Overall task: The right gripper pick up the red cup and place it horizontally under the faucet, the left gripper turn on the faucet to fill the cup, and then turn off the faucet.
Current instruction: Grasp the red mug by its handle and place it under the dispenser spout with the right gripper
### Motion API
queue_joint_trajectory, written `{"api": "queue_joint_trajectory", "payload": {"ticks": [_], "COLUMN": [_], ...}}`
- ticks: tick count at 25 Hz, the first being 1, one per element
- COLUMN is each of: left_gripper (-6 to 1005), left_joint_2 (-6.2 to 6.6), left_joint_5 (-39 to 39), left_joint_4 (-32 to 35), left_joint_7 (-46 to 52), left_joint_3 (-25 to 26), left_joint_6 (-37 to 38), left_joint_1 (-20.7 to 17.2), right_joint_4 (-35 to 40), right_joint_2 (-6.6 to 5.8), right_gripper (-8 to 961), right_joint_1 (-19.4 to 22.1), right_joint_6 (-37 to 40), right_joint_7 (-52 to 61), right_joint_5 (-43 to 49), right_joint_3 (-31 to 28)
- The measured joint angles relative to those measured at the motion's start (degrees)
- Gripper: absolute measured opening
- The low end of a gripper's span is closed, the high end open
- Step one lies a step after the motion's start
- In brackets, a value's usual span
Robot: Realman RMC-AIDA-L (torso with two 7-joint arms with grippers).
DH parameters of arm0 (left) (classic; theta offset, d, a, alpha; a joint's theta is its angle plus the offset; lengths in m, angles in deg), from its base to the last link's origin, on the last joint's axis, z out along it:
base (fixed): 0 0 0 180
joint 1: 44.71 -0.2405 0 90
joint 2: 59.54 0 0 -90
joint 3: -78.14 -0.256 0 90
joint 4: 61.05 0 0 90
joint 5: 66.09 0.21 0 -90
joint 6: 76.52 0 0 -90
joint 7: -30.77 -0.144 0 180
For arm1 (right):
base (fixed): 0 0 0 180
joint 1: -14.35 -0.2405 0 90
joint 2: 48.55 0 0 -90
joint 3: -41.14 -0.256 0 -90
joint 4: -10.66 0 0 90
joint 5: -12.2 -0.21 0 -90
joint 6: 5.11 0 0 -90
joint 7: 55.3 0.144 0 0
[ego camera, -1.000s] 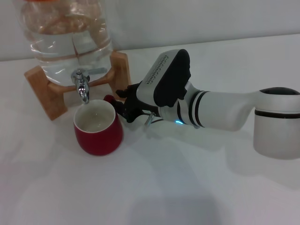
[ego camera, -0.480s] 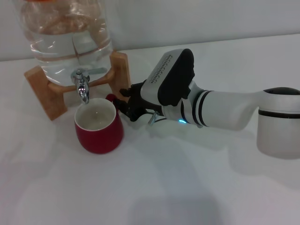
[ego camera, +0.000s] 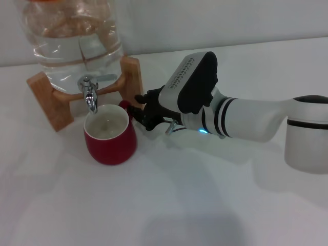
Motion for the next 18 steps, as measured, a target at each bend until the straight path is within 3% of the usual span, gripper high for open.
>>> {"api": "queue_joint_trajectory", "payload": {"ticks": [18], "left_gripper": [800], "left_joint_2": [0.06], "left_joint_5": [-0.1], "left_joint_4": [0.0], "left_joint_7": [-0.2], "left_joint_3": [0.0], "left_joint_6": [0.5], "left_joint_1": [0.2], "right_joint_4": [-0.7], "right_joint_2": [0.13], "right_gripper": [255], "right_joint_1": [0.2], "right_joint_6": [-0.1], "right_joint_7": [0.0], "right_joint_5": [0.1], "right_joint_3": [0.6]}}
